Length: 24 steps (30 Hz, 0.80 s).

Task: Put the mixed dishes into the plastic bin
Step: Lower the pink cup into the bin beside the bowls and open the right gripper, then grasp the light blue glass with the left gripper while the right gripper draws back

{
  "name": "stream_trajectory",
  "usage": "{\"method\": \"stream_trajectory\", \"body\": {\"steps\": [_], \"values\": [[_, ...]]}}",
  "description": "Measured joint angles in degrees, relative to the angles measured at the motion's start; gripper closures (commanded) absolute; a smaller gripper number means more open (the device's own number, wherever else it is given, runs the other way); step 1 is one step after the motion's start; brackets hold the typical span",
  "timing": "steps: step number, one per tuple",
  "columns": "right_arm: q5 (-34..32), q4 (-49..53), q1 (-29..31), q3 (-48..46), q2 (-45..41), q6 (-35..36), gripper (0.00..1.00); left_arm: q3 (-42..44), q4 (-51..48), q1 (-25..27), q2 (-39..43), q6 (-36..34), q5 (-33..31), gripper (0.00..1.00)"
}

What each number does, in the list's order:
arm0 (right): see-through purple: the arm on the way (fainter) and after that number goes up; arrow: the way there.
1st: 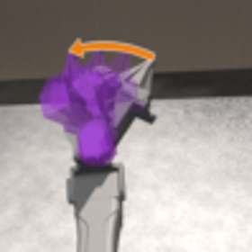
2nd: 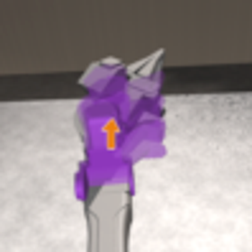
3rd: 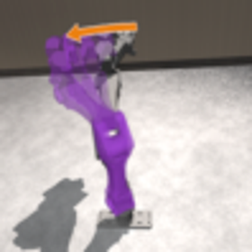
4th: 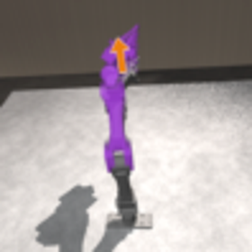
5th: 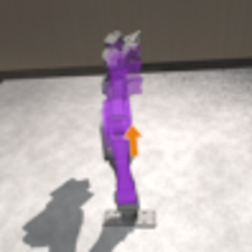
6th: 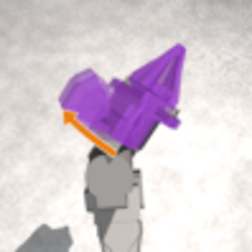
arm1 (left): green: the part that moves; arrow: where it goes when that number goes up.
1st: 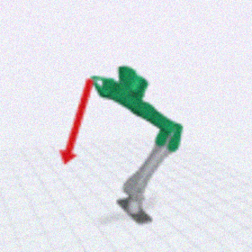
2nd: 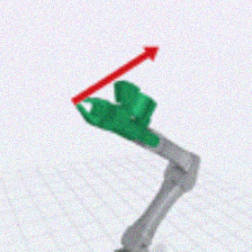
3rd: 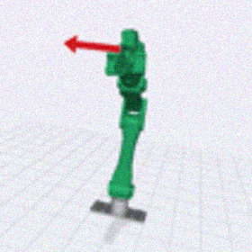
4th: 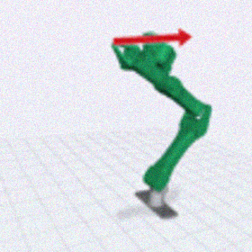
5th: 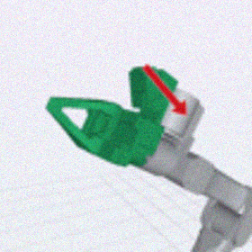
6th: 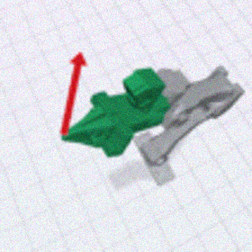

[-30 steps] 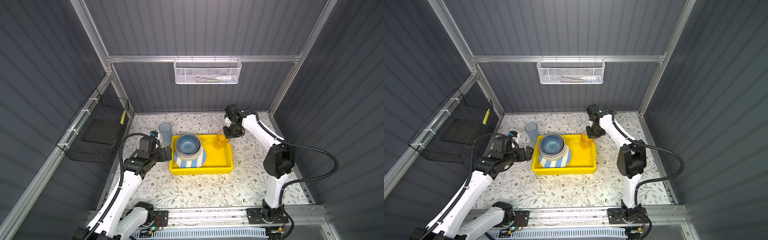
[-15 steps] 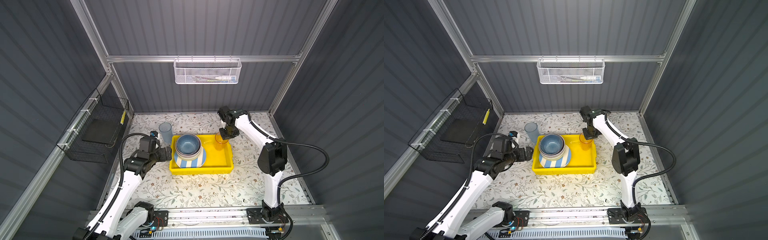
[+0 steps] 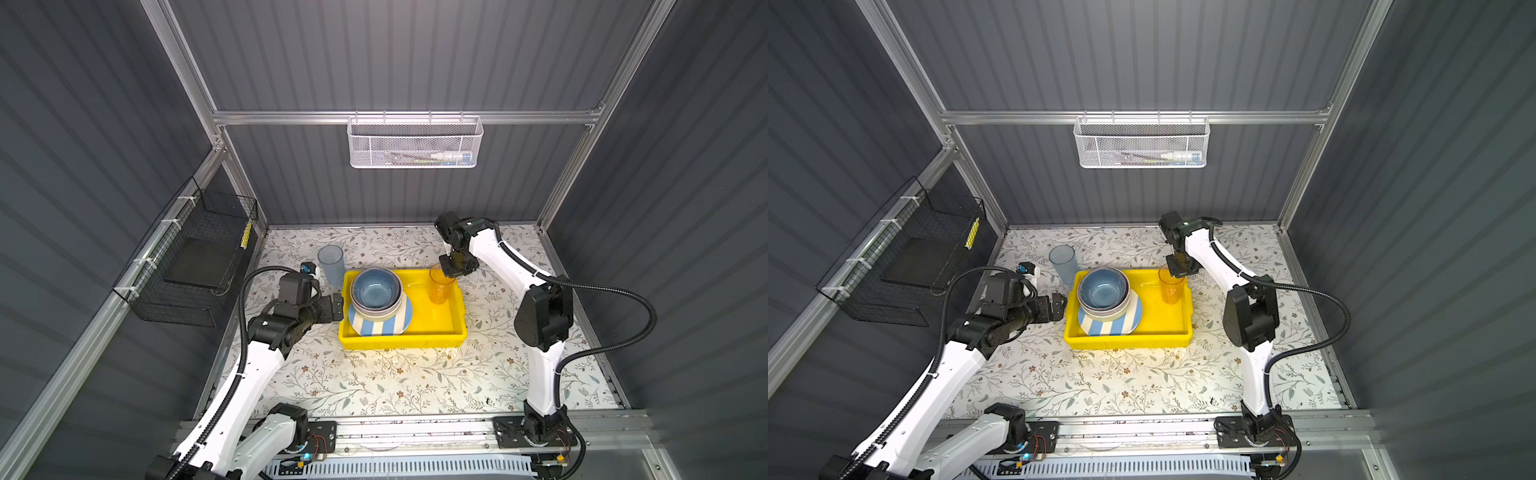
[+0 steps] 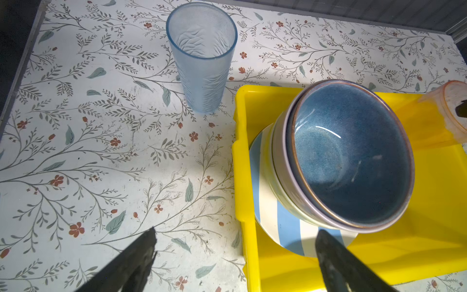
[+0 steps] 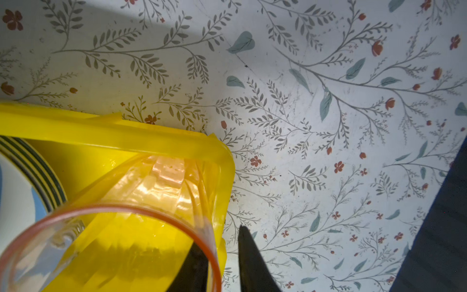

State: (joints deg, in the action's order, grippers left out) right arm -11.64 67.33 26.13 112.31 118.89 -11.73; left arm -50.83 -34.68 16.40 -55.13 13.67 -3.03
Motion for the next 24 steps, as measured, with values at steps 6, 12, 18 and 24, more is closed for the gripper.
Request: {"method": "stream_trajectory", "body": {"steps": [6, 12, 18, 24], "values": [[-0.61, -0.59, 0.02, -0.02, -0.24, 0.35, 0.66, 0.02, 0.00, 0.00, 0.00, 0.00, 0.00, 0.00], [0.55, -4.70, 0.02, -4.04, -7.02, 0.63, 0.55, 0.00, 0.04, 0.00, -0.20, 0.04, -0.42, 0.00], [3.58, -11.82, 0.02, -11.47, -18.91, 1.64, 0.39, -3.04, -0.74, 0.00, -4.07, -0.02, -2.75, 0.01], [6.16, -21.99, 0.02, -25.70, -29.68, 1.46, 0.32, -13.86, -3.54, -0.02, -12.74, -0.52, -7.89, 0.05]]}}
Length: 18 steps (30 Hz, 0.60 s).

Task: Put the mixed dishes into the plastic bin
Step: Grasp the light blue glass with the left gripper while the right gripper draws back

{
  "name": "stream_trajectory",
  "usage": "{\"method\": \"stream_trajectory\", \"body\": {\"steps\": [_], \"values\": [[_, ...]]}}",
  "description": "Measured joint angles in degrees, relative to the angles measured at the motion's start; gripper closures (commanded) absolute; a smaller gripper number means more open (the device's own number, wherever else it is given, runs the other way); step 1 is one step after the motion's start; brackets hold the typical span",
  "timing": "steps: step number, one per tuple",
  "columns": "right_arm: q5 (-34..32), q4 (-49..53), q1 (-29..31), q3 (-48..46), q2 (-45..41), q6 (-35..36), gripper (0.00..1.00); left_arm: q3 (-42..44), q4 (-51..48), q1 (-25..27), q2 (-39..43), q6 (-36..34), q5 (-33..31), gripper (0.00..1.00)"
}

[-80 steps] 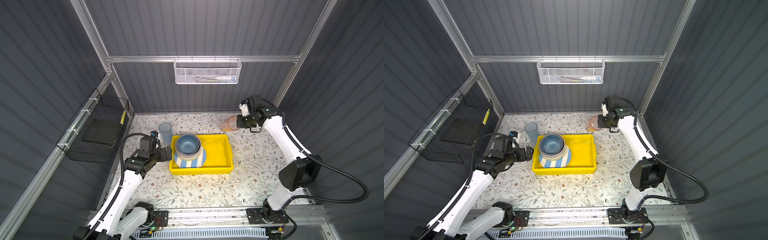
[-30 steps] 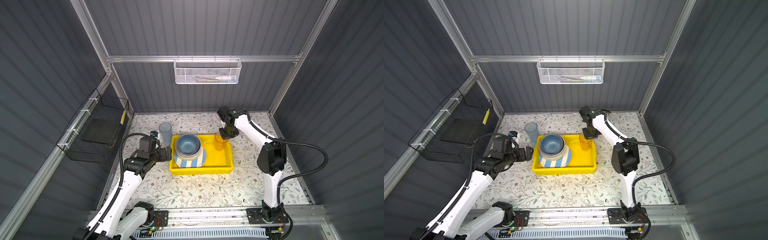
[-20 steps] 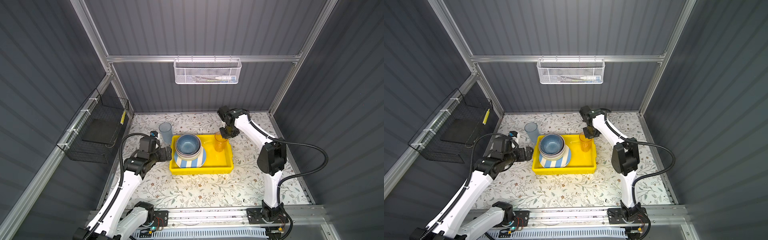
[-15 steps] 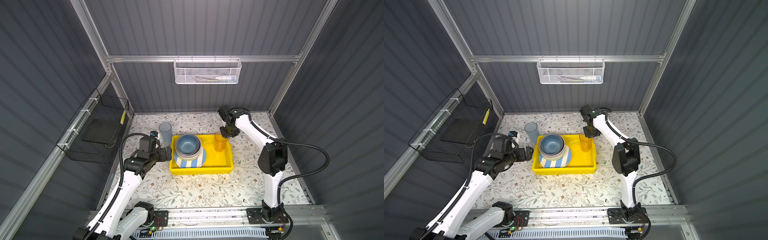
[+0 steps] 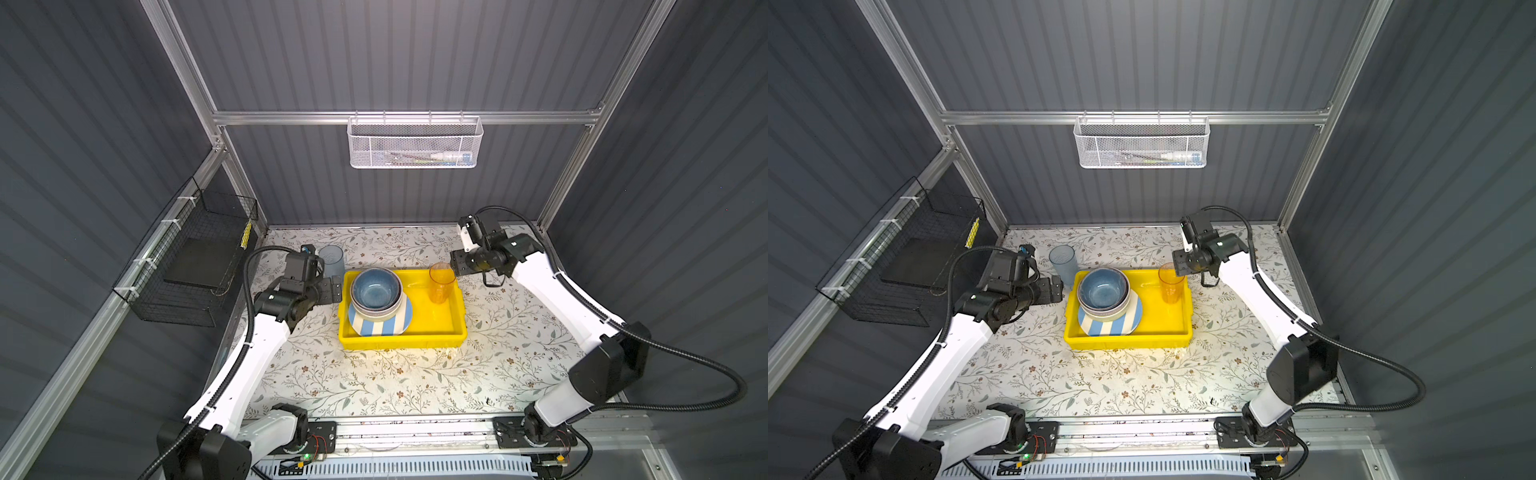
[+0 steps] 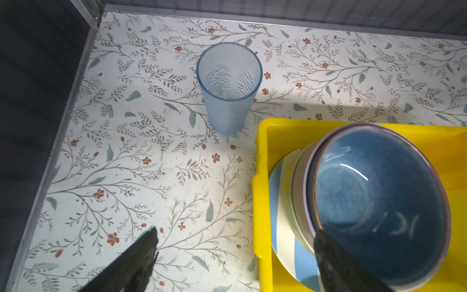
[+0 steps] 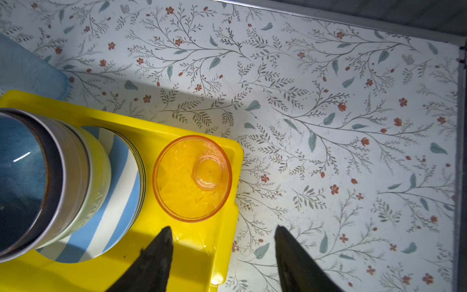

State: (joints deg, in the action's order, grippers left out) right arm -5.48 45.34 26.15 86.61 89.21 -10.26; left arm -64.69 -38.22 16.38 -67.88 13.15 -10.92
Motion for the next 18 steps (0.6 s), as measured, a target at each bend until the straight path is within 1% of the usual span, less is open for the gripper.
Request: {"method": "stream_trajectory", "body": {"steps": [2, 4, 8, 13, 18], "values": [[1.36, -2.69, 0.00, -4.11, -2.60, -0.04, 0.31, -4.20, -1.03, -0.09, -3.91, -0.17, -1.01, 0.10], [2.69, -5.11, 0.00, -7.72, -4.96, -0.07, 0.30, -7.96, -1.99, -0.39, -7.78, 0.00, -2.08, 0.17], [4.74, -11.26, 0.00, -16.00, -11.15, -0.35, 0.27, -13.16, -3.23, -2.32, -13.73, 0.81, -2.56, 0.23], [7.13, -16.37, 0.00, -23.80, -19.58, -0.92, 0.25, -21.62, -4.96, -7.17, -20.96, 0.92, 0.50, 0.29], [7.80, -20.46, 0.00, -27.41, -25.40, -1.31, 0.25, -26.69, -5.68, -11.37, -27.12, 0.63, 5.79, 0.35]]}}
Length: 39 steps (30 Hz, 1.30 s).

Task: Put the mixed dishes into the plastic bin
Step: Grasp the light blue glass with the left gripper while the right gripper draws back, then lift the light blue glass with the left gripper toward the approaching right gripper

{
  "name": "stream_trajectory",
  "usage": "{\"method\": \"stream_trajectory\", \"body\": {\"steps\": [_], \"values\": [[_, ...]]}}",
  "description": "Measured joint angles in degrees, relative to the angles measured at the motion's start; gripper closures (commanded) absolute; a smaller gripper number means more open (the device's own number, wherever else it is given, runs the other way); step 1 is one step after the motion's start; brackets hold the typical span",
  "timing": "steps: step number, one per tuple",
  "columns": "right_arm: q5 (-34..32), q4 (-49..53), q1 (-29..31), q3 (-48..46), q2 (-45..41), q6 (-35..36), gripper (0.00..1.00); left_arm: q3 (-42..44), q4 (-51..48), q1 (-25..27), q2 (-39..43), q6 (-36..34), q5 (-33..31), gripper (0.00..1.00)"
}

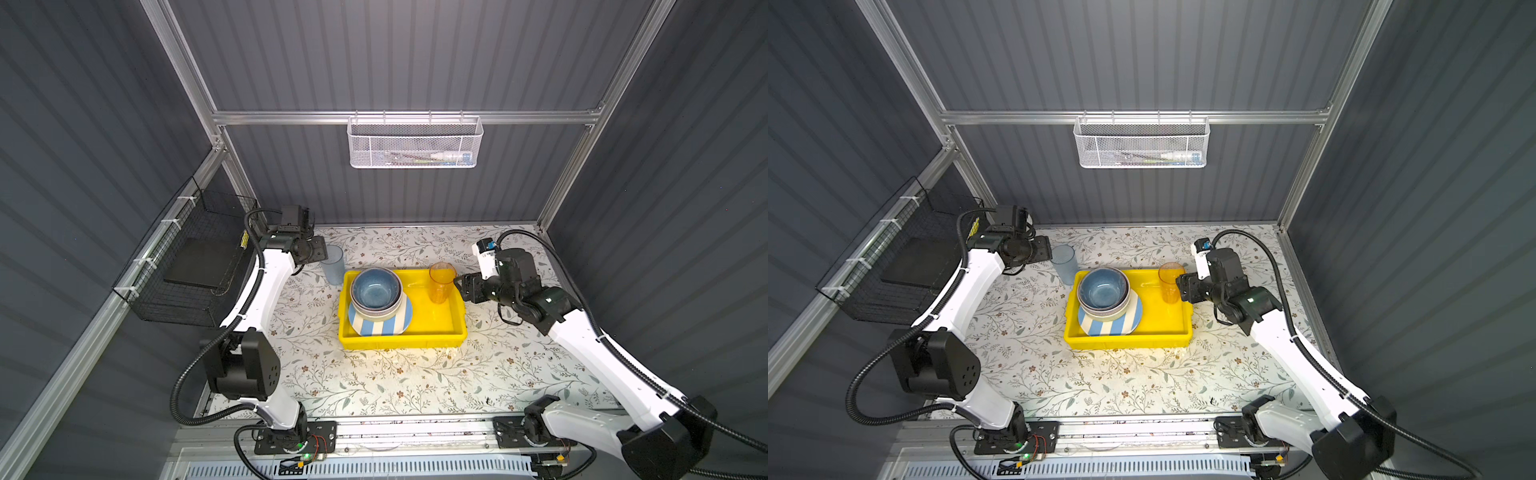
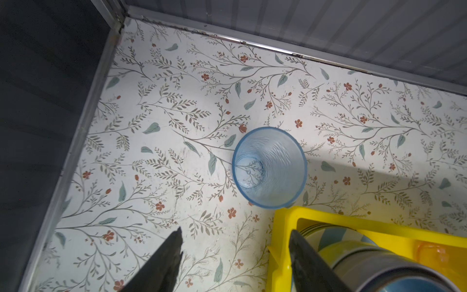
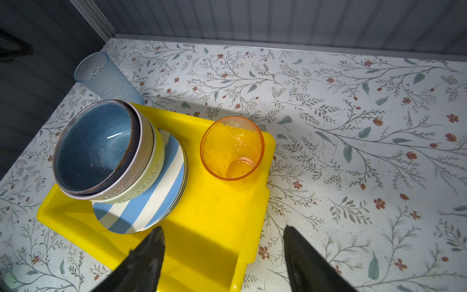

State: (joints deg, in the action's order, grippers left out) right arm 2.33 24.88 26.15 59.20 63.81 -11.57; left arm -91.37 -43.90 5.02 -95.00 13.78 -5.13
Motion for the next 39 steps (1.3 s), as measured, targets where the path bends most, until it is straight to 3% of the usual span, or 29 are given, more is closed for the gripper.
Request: {"method": "stream_trajectory", "body": {"steps": [7, 19, 23, 26, 39], "values": [[-1.75, -5.88, 0.00, -6.14, -7.43, -1.49, 0.23, -7.43, -3.21, -3.76, -9.79, -1.55, 7.48, 0.44], [-3.82, -9.70, 0.00, -7.67, -6.82, -3.93, 0.23, -10.86, -6.12, -4.37, -16.17, -4.39, 14.40, 0.56], [-4.04, -10.01, 0.00, -7.67, -5.75, -4.31, 0.22, -10.86, -6.47, -4.37, -17.25, -4.66, 14.88, 0.59], [-4.13, -10.01, 0.00, -7.67, -5.40, -4.59, 0.22, -10.86, -6.86, -4.37, -17.92, -4.76, 14.82, 0.71], [-4.02, -9.97, 0.00, -7.78, -2.56, -5.01, 0.21, -10.86, -8.07, -4.37, -18.93, -5.25, 13.16, 0.87]]}}
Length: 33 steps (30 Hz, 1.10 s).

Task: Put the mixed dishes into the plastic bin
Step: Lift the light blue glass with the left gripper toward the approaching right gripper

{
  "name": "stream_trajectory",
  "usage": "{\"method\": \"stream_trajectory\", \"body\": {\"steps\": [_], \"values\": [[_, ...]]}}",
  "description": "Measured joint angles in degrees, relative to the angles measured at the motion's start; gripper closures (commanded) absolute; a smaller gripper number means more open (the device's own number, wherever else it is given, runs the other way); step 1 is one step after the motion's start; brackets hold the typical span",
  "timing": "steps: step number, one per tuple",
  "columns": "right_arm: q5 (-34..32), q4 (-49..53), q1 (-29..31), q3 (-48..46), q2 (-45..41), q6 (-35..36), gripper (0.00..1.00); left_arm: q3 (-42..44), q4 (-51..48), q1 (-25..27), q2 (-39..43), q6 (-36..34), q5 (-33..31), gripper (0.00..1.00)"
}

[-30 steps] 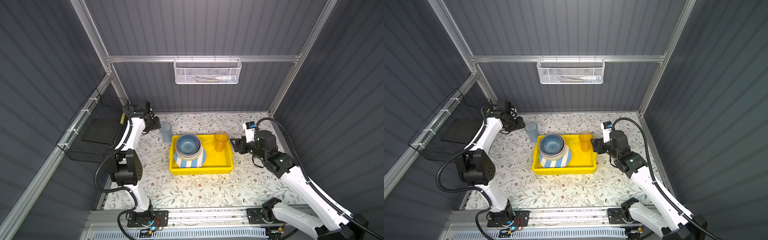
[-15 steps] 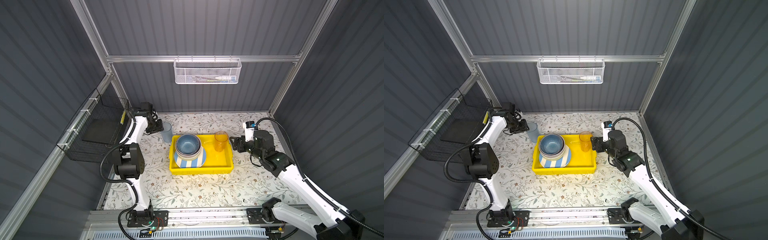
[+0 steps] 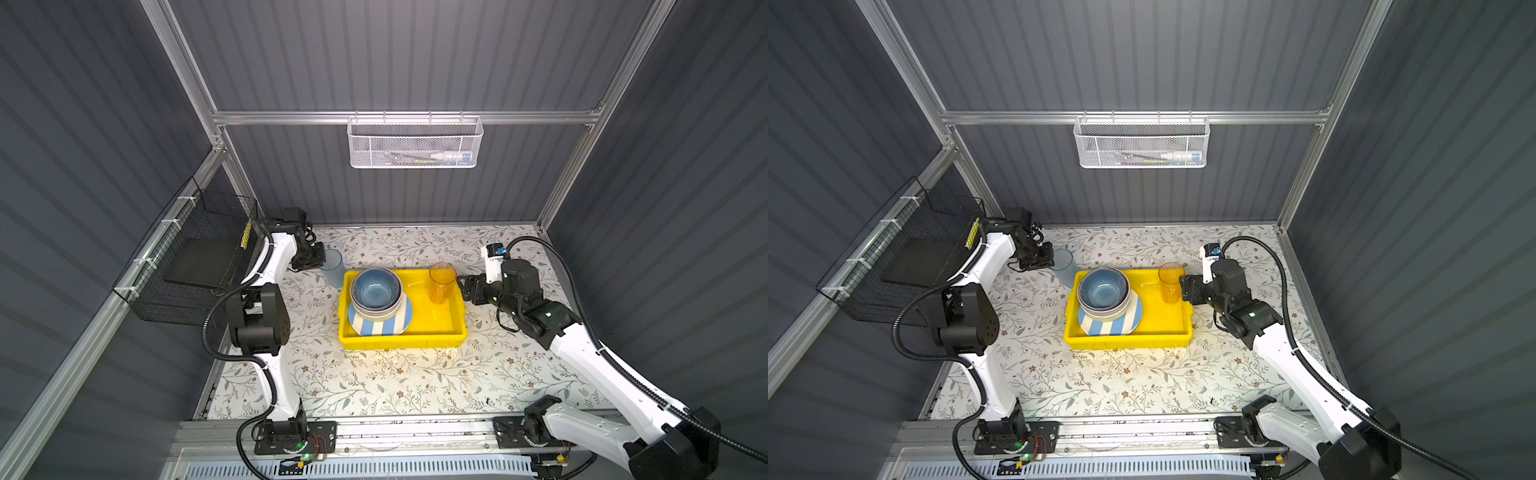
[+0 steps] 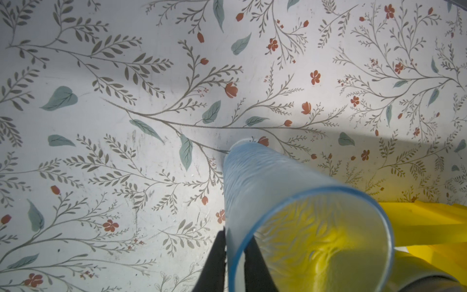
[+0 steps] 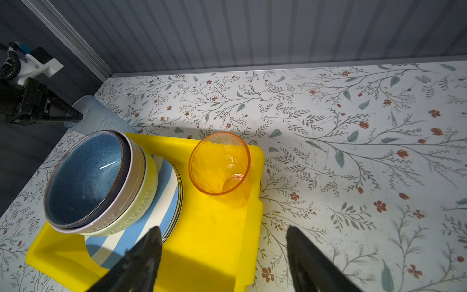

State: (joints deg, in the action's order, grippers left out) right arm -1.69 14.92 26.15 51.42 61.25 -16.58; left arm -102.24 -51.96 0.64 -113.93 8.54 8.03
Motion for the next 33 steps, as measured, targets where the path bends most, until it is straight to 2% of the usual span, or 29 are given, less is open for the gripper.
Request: {"method": "stream_trajectory", "body": {"steps": [4, 10, 18, 28, 33], "values": [[0.61, 0.11, 0.00, 0.02, 0.07, 0.02, 0.21, 0.00, -0.55, 0.00, 0.00, -0.02, -0.79, 0.96], [2.64, 1.51, 0.00, 0.92, 0.90, 0.11, 0.21, 0.00, -0.81, 0.00, 0.02, -0.24, -2.03, 1.00], [3.37, 3.63, 0.00, 2.99, 1.40, 0.11, 0.21, -0.98, -0.33, 0.00, 1.42, -0.17, -0.87, 1.00], [5.73, 5.68, 0.15, 5.84, 2.58, 0.13, 0.21, 0.24, 5.86, 0.28, 13.18, 1.14, 1.90, 1.00], [6.56, 6.14, 0.98, 9.57, 4.55, 0.13, 0.21, -0.90, 4.94, 3.96, 17.77, 1.29, -2.43, 1.00]]}}
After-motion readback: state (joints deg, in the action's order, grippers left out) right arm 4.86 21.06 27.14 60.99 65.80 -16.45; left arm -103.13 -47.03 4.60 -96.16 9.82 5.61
